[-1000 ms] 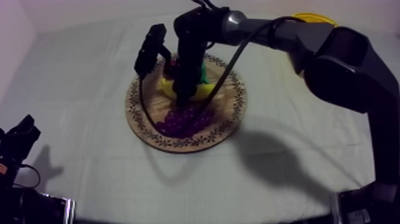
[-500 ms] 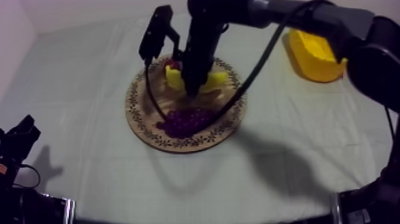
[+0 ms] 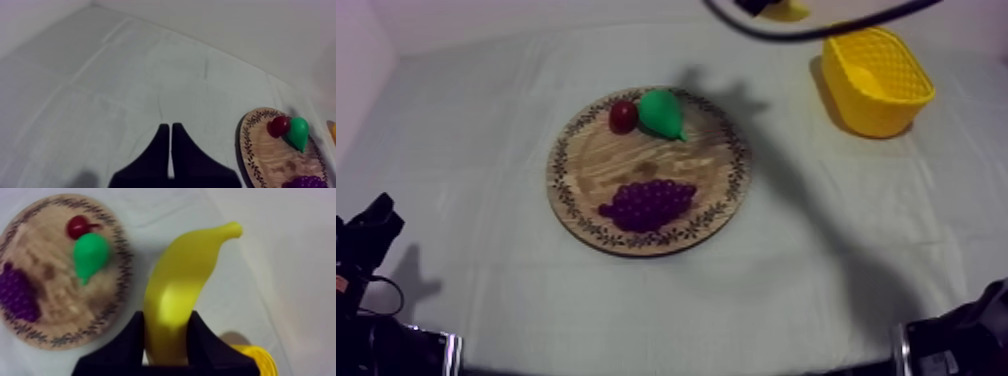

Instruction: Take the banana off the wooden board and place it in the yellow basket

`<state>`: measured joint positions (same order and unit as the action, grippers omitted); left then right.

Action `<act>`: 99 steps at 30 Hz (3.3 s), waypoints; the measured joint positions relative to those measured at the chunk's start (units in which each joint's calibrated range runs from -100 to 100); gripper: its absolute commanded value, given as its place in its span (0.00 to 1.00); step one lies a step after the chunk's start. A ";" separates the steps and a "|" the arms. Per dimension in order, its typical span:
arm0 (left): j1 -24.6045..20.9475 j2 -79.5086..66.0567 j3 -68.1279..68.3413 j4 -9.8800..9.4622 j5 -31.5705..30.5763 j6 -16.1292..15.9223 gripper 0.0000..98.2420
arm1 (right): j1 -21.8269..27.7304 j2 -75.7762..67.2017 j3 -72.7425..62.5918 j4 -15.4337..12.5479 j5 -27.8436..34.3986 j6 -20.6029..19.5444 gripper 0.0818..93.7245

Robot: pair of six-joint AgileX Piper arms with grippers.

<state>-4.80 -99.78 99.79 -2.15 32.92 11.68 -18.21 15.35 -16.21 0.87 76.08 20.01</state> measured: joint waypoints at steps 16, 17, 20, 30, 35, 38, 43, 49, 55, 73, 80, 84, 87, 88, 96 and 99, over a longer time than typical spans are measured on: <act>0.00 0.00 0.00 0.00 0.00 0.00 0.00 | 15.51 0.76 3.64 6.83 -11.82 -9.20 0.06; 0.00 0.00 0.00 0.00 0.00 0.00 0.00 | 16.29 1.03 4.02 7.12 -12.39 -10.02 0.06; 0.00 0.00 0.00 0.00 0.00 0.00 0.00 | 18.12 2.18 5.54 8.35 -13.55 -12.57 0.06; 0.00 0.00 0.00 0.00 0.00 0.00 0.00 | 18.96 6.74 9.94 10.45 -14.23 -21.47 0.07; 0.00 0.00 0.00 0.00 0.00 0.00 0.00 | 18.82 8.38 10.79 10.59 -13.55 -24.54 0.09; 0.00 0.00 0.00 0.00 0.00 0.00 0.00 | 19.02 9.09 10.94 9.58 -13.05 -24.54 0.24; 0.00 0.00 0.00 0.00 0.00 0.00 0.00 | 19.28 10.49 10.94 9.48 -13.35 -21.15 0.47; 0.00 0.00 0.00 0.00 0.00 0.00 0.00 | 19.28 10.85 10.94 9.52 -14.43 -18.74 0.52; 0.00 0.00 0.00 0.00 0.00 0.00 0.00 | 19.88 6.91 13.24 8.80 -16.07 -17.87 0.45; 0.00 0.00 0.00 0.00 0.00 0.00 0.00 | 19.36 -33.74 52.96 10.95 -28.71 -21.78 0.02; 0.00 0.00 0.00 0.00 0.00 0.00 0.00 | 19.36 -51.23 70.06 10.92 -33.69 -22.32 0.00; 0.00 0.00 0.00 0.00 0.00 0.00 0.00 | 19.99 -61.22 79.64 9.54 -38.29 -20.97 0.00; 0.00 0.00 0.00 0.00 0.00 0.00 0.00 | 20.15 -68.00 86.15 7.81 -41.43 -19.15 0.00; 0.00 0.00 0.00 0.00 0.00 0.00 0.00 | 20.32 -70.41 88.39 7.06 -42.38 -18.37 0.00; 0.00 0.00 0.00 0.00 0.00 0.00 0.00 | 20.78 -87.08 103.86 1.95 -45.11 -13.88 0.00; 0.00 0.00 0.00 0.00 0.00 0.00 0.00 | 20.67 -92.59 109.05 1.97 -45.03 -13.54 0.00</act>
<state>-4.80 -99.78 99.79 -2.15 32.92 11.68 2.45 -77.25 92.85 2.84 31.05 6.47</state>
